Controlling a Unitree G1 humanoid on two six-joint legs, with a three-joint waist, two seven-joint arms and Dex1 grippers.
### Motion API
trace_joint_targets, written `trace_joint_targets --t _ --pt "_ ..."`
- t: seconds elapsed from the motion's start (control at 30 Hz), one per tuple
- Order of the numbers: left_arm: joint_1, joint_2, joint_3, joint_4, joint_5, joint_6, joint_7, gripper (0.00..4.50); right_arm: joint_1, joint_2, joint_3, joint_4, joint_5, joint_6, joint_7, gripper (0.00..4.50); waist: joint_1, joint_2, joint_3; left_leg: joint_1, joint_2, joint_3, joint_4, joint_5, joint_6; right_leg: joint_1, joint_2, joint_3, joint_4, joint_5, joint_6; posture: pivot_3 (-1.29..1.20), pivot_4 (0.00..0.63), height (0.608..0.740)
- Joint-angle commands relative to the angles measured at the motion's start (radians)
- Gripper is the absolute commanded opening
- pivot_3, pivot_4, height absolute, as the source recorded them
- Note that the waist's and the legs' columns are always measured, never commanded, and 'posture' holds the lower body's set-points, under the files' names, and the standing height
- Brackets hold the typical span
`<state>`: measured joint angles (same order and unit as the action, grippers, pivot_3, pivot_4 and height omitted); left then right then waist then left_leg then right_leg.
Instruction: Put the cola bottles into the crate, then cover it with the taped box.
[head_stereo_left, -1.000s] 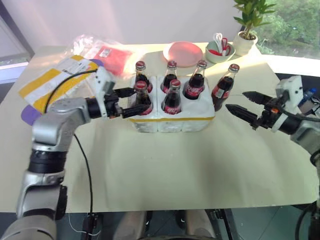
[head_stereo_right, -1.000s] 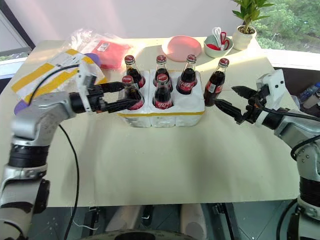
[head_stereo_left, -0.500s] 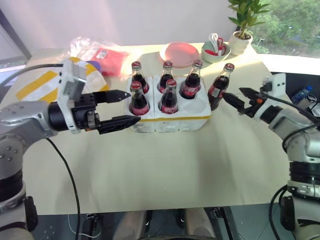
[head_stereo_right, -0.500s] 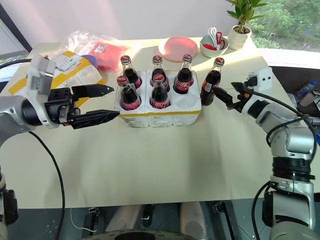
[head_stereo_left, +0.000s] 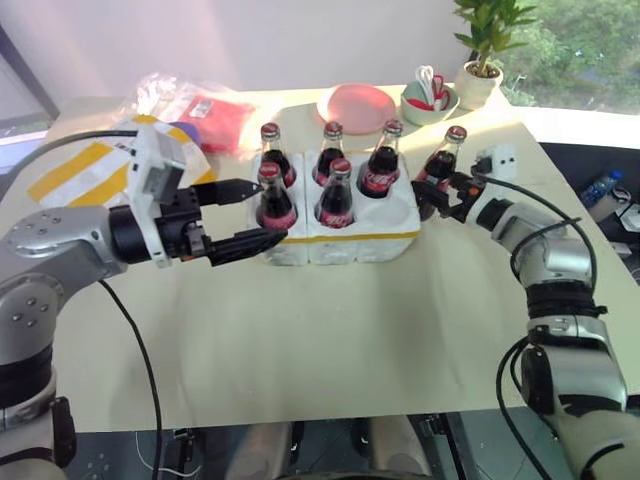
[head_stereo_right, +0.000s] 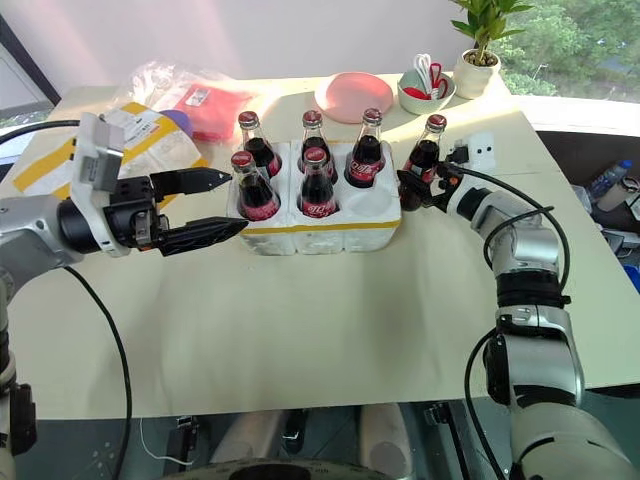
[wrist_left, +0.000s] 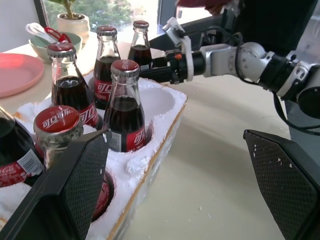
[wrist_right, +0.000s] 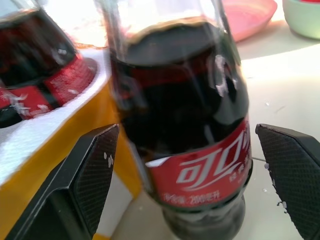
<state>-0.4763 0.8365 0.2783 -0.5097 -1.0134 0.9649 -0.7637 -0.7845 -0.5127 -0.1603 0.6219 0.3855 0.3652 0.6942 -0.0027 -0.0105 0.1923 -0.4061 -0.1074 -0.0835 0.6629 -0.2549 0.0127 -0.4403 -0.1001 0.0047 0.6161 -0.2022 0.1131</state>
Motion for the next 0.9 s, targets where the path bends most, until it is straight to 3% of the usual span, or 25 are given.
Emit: trace_joint_targets --t 0.03,0.07,0.37,0.53,0.67,0.9 --pt "-0.019 0.000 -0.009 0.004 0.008 -0.032 0.000 4.50 -0.030 0.008 -0.028 0.007 0.002 -0.045 0.015 3.14 -0.004 0.000 0.000 0.000 0.000 0.000 0.000 0.000 0.000 0.000 0.000 0.000 0.000 0.000 0.000 0.00 0.150 0.740" --pt "-0.022 0.001 -0.012 0.008 0.009 -0.035 0.002 4.50 -0.027 0.010 -0.032 -0.002 0.004 -0.047 0.021 2.82 -0.008 0.000 0.000 0.000 0.000 0.000 0.000 0.000 0.000 0.000 0.000 0.000 0.000 0.000 0.000 0.00 0.150 0.740" --pt "-0.015 0.006 -0.025 0.023 0.014 -0.055 -0.004 4.50 0.009 -0.017 -0.172 -0.222 0.147 0.056 0.007 2.82 -0.010 0.002 0.001 -0.001 0.000 0.000 -0.002 0.000 0.000 -0.003 0.001 0.002 0.000 0.000 0.000 0.00 0.150 0.740" --pt "-0.005 0.003 -0.032 0.026 0.017 -0.063 -0.011 4.50 0.036 -0.025 -0.268 -0.547 0.400 0.290 -0.006 2.82 -0.010 0.005 0.003 -0.002 0.000 0.000 -0.003 0.000 0.000 -0.004 0.001 0.004 0.000 0.000 0.000 0.00 0.150 0.740" --pt "-0.013 0.003 -0.039 0.035 0.023 -0.066 -0.017 4.50 0.100 -0.048 -0.213 -0.744 0.488 0.412 0.016 2.82 -0.011 0.005 0.003 -0.001 0.001 0.000 -0.004 -0.002 0.003 -0.004 0.002 0.004 0.000 0.000 0.000 0.00 0.150 0.740" --pt "-0.013 0.010 -0.046 0.045 0.036 -0.080 -0.031 4.50 0.156 -0.059 -0.079 -0.781 0.379 0.390 -0.009 2.82 -0.007 0.004 0.002 -0.001 0.000 0.002 -0.002 -0.002 0.004 -0.003 0.001 0.005 0.000 0.000 0.000 0.00 0.150 0.740"
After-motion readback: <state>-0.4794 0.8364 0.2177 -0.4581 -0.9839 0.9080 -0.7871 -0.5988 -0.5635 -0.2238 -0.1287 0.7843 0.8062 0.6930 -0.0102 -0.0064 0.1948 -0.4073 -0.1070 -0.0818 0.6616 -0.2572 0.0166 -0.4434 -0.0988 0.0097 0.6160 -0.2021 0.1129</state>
